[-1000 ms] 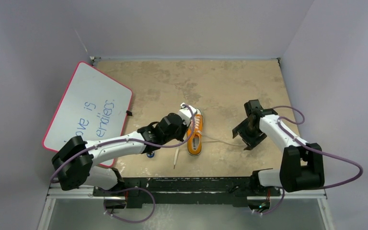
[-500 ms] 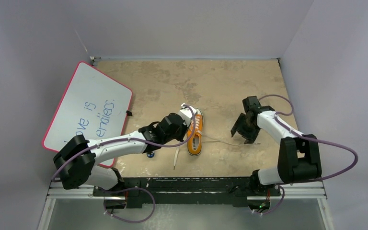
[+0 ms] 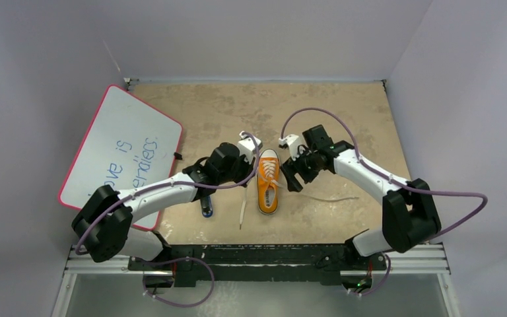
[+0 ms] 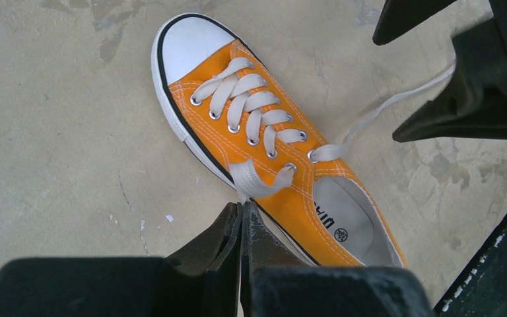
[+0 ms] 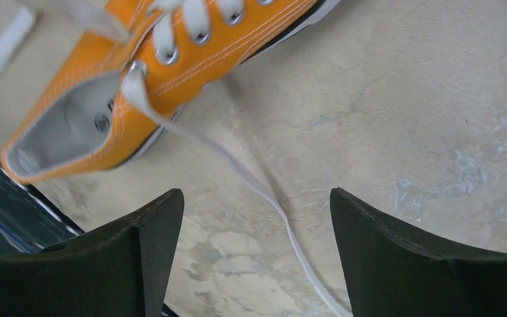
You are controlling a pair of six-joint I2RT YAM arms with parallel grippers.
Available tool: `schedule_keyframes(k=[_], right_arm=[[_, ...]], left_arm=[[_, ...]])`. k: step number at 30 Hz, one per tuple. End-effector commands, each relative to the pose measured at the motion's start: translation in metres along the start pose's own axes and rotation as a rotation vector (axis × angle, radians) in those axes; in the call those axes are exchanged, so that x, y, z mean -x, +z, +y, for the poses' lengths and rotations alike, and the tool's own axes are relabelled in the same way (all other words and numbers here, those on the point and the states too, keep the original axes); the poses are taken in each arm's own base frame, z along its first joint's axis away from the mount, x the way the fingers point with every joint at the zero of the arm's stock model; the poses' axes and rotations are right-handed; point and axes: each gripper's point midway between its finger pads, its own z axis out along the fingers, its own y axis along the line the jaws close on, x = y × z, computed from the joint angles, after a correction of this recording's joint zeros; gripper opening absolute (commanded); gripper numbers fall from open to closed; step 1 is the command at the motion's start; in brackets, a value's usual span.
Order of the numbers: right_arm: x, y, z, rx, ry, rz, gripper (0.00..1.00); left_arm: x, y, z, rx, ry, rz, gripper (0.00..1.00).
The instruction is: Tie the shoes
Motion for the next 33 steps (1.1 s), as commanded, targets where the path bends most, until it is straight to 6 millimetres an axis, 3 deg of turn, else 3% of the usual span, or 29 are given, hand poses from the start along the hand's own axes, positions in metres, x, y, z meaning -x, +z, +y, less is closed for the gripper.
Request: schedule_keyframes(k=[1, 7, 14, 16, 18, 20, 26, 33], right_arm=[[-0.024, -0.002, -0.001, 0.044, -0.425, -0.012, 0.81], [-0.026, 0.011, 0.011, 0.101, -0.496, -0.123, 0.70], [-0.024, 0.033, -0.013, -0.019, -0.483, -0.143, 0.46], [-0.024, 0.037, -0.017, -0.035, -0.480, -0.148, 0.35], [-0.021, 0.039, -0.019, -0.041, -0.475, -0.152, 0.16], [-0.017, 0.036, -0.008, 0.015, -0.480, -0.166, 0.00], [0.007, -0.005, 0.021, 0.076, -0.495, -0.316, 0.00], [0.028, -0.037, 0.033, 0.075, -0.531, -0.401, 0.00]], left_arm=[[0.017, -0.003, -0.014, -0.096, 0.016, -0.063, 0.00], [0.018, -0.002, -0.020, -0.134, -0.022, -0.078, 0.00], [0.011, 0.001, -0.024, -0.169, -0.019, -0.068, 0.00], [0.011, 0.001, -0.022, -0.171, -0.017, -0.069, 0.00], [0.013, 0.001, -0.021, -0.173, -0.017, -0.077, 0.00], [0.014, 0.000, -0.020, -0.175, -0.016, -0.084, 0.00], [0.022, 0.000, -0.029, -0.239, 0.026, -0.126, 0.00], [0.028, -0.004, -0.036, -0.285, 0.124, -0.104, 0.00]])
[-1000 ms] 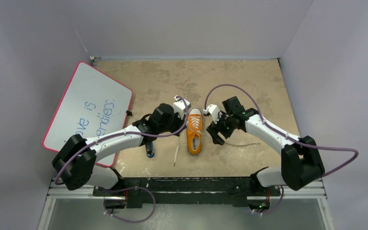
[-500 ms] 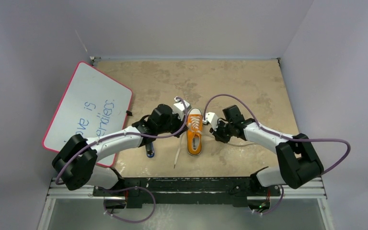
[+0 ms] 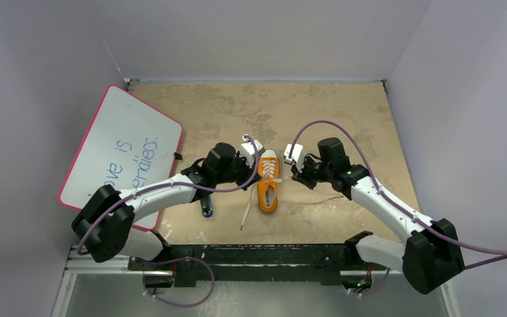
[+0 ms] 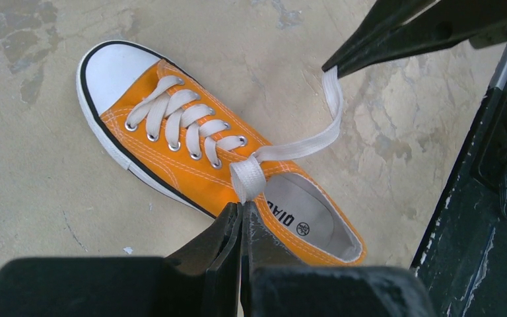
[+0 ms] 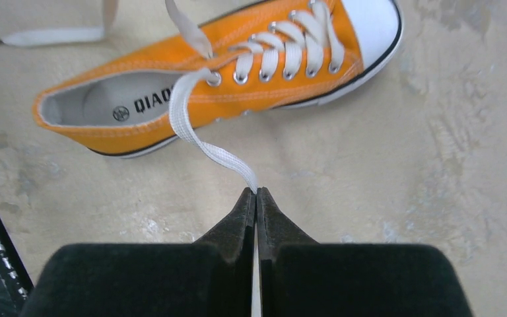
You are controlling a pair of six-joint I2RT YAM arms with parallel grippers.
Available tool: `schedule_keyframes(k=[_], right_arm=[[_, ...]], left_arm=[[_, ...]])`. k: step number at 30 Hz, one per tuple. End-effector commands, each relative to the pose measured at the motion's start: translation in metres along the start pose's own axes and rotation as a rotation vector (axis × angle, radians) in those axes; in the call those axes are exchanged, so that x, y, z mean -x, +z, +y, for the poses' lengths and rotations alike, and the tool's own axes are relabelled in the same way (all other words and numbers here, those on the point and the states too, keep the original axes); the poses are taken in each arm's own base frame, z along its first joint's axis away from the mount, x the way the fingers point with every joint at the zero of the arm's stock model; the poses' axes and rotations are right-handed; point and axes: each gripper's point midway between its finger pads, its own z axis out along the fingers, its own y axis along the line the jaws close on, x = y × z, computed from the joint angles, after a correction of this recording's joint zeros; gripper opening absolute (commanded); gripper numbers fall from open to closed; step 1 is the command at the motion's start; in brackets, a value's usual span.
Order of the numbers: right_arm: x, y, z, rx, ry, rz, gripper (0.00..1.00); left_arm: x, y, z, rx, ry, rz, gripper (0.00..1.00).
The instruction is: Tie the shoes
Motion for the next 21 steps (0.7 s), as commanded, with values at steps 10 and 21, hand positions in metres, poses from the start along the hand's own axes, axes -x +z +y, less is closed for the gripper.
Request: schedule_keyframes(k=[10, 21], right_arm=[[0.056, -0.005, 0.002, 0.082, -0.002, -0.162, 0.00], [0.062, -0.005, 0.001, 0.066, 0.050, -0.196, 0.00]], left_arm=[[0.027, 0.008, -0.020, -0.135, 0.049, -0.077, 0.00], [0.026, 0.014, -0.023, -0.160, 0.025, -0.099, 0.14]])
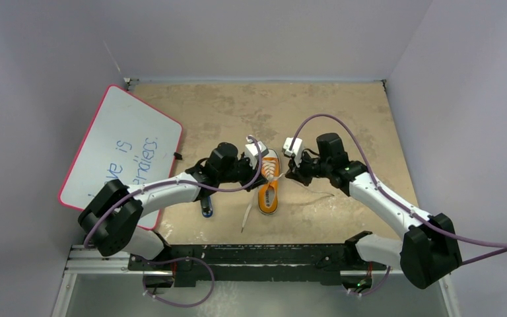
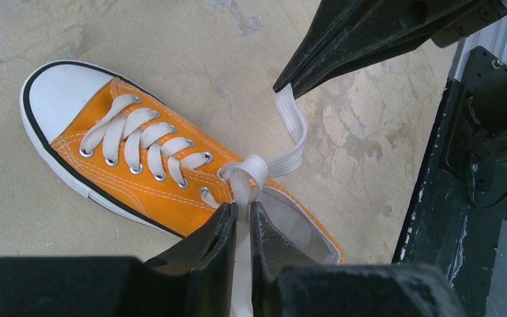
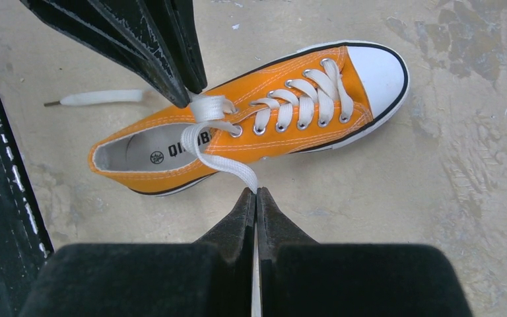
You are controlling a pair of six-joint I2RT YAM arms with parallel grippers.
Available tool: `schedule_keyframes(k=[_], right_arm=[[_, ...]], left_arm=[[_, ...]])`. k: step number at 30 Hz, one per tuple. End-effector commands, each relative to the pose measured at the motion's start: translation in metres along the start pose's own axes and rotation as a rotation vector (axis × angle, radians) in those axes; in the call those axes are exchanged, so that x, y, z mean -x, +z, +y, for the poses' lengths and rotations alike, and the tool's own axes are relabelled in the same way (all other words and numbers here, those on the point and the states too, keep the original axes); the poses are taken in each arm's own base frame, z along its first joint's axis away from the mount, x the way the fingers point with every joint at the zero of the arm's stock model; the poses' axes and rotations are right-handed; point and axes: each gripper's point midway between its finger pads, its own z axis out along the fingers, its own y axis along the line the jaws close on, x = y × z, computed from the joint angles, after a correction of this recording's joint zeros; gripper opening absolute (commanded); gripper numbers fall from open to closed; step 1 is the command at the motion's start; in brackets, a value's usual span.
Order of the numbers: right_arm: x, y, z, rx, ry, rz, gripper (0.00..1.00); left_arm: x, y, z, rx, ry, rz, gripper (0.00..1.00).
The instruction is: Tie the shoes
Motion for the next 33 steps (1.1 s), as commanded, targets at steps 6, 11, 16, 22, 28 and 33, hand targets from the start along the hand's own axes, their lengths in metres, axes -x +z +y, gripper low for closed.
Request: schedule_keyframes(k=[6, 11, 16, 22, 28, 33], right_arm=[[0.024, -0.004, 0.001, 0.014, -0.007, -0.075, 0.00], [0.025, -0.004, 0.002, 0.021, -0.007, -0.080, 0.00], [0.027, -0.003, 0.003, 0.031, -0.009, -0.086, 0.00], [0.027, -0.001, 0.004, 0.043, -0.005, -0.086, 0.00], [0.025, -0.001, 0.001, 0.022, 0.021, -0.076, 0.00], [0.018, -0.001, -0.015, -0.076, 0.083, -0.065, 0.00]], left_arm=[[0.034, 0.007, -0.005, -0.040, 0.000, -0.137, 0.25], [0.037, 0.012, -0.006, -0.052, 0.000, -0.149, 0.31], [0.035, 0.016, -0.009, -0.074, 0.002, -0.146, 0.34], [0.040, 0.021, -0.015, -0.108, 0.001, -0.163, 0.35], [0.034, 0.015, -0.018, -0.115, 0.029, -0.145, 0.35], [0.031, 0.015, -0.019, -0.126, 0.036, -0.133, 0.31]])
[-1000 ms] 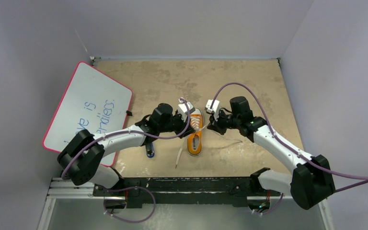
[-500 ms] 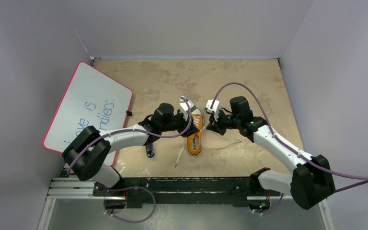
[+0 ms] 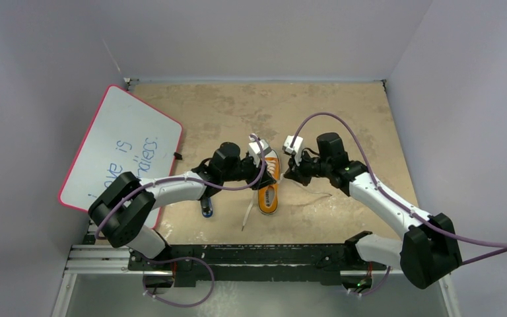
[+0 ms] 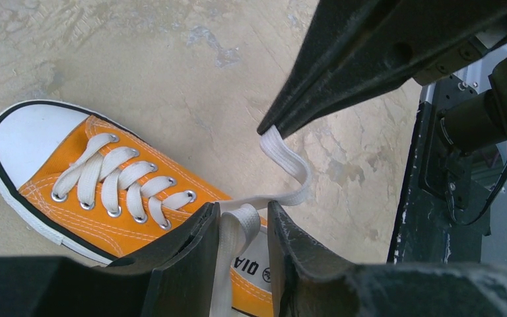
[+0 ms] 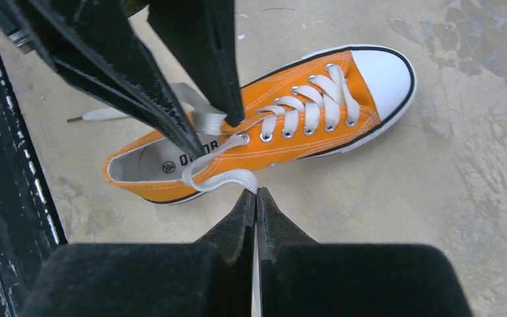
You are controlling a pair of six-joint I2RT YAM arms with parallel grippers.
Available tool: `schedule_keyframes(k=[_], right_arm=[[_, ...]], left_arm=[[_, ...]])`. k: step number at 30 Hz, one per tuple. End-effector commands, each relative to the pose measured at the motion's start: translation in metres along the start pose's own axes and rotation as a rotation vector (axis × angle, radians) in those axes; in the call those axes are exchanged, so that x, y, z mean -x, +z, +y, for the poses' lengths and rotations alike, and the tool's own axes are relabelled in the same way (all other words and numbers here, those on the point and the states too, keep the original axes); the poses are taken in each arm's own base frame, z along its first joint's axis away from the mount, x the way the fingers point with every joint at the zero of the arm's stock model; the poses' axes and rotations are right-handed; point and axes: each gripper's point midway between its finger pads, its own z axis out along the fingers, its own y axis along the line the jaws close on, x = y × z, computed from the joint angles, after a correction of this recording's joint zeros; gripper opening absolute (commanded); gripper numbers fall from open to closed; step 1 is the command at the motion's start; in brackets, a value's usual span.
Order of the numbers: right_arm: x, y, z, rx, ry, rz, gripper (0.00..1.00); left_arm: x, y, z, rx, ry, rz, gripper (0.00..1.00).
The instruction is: Tie the shoes
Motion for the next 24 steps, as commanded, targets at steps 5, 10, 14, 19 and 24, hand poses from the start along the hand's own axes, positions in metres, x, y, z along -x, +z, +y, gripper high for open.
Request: schedule_keyframes(k=[5, 10, 14, 19, 24], right_arm=[[0.013, -0.001, -0.016, -0.062, 0.034, -0.049, 0.00], [0.009, 0.005, -0.012, 0.000, -0.004, -0.003, 0.00], [0.016, 0.004, -0.006, 0.032, -0.023, -0.035, 0.00], [0.020, 0.005, -0.004, 0.052, -0.017, -0.037, 0.00], [0.021, 0.005, -0.002, 0.063, -0.015, -0.041, 0.00]], left_arm=[[0.019, -0.002, -0.012, -0.054, 0.058, -0.052, 0.30], [0.022, 0.001, -0.007, -0.032, 0.056, -0.069, 0.33], [0.026, 0.006, -0.003, -0.018, 0.057, -0.076, 0.35], [0.032, 0.009, -0.001, -0.011, 0.063, -0.092, 0.37], [0.039, 0.012, 0.002, 0.002, 0.054, -0.125, 0.37]])
